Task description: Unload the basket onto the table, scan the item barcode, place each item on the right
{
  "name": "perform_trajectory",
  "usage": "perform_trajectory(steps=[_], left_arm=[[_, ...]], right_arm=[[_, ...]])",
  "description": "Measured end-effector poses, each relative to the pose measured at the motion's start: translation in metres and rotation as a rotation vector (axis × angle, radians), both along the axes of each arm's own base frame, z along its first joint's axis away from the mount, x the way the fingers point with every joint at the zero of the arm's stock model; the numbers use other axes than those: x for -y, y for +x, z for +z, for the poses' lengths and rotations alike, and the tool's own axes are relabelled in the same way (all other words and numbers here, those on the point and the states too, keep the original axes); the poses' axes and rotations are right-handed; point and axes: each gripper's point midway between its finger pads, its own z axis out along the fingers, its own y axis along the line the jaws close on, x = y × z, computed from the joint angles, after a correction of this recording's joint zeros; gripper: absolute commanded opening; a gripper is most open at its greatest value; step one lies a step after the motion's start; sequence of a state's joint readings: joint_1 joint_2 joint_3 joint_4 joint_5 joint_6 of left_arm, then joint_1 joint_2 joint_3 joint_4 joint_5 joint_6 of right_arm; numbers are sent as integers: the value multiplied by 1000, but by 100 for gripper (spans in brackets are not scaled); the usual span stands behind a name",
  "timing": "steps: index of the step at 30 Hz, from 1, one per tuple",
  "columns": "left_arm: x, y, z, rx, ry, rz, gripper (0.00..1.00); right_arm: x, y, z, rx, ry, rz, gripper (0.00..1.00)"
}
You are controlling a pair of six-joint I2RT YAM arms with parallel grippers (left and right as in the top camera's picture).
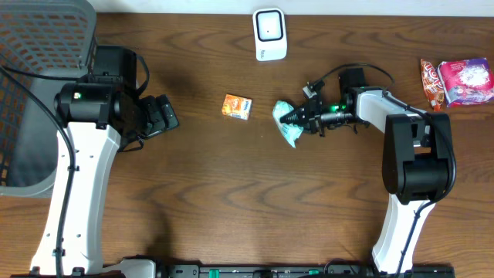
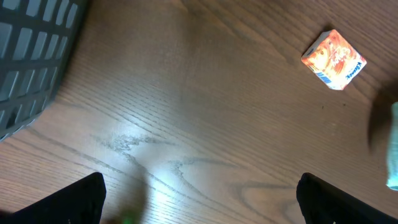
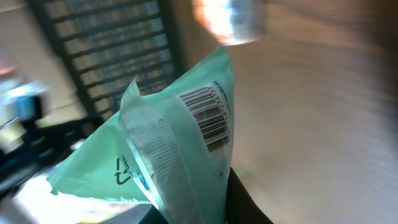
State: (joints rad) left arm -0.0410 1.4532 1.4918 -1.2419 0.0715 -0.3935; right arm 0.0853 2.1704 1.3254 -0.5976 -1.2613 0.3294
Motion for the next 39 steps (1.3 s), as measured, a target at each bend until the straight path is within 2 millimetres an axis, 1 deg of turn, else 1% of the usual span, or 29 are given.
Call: perform_trajectory(steps=[4,6,10,11,15,17,23,26,29,31,33,35,39], left_arm=[[0,0,0,0,0,0,98],[0,0,0,0,0,0,98],[0,0,0,0,0,0,98],[0,0,0,0,0,0,98],[0,0,0,-1,0,0,98],[0,0,0,0,0,0,98],[0,0,0,0,0,0,98],[0,0,0,0,0,0,98],[0,0,0,0,0,0,98],[0,0,0,0,0,0,98],[0,0,0,0,0,0,98],[0,0,0,0,0,0,98],[0,0,0,0,0,0,98]], right_arm=[[13,-4,-31,-38,-194,-18,4],[19,-5,-40,-45,-257,-22,5],[23,-4,-48,-36,-309,-25,13],[25,-4,-50,-33,-324,-25,21],[33,-6,-60,-37,-400,-22,27],[36,-6,-60,-37,-427,-23,32],[43,-3,-56,-22,-481,-28,41],[53,-1,-54,-34,-528,-33,45],[74,3,-52,-58,-635,-44,53],[92,5,-51,-66,-741,-43,57],[107,7,-46,-70,-836,-35,58],[119,10,-38,-65,-916,-28,58],[129,21,-17,-19,-1000,-12,56]])
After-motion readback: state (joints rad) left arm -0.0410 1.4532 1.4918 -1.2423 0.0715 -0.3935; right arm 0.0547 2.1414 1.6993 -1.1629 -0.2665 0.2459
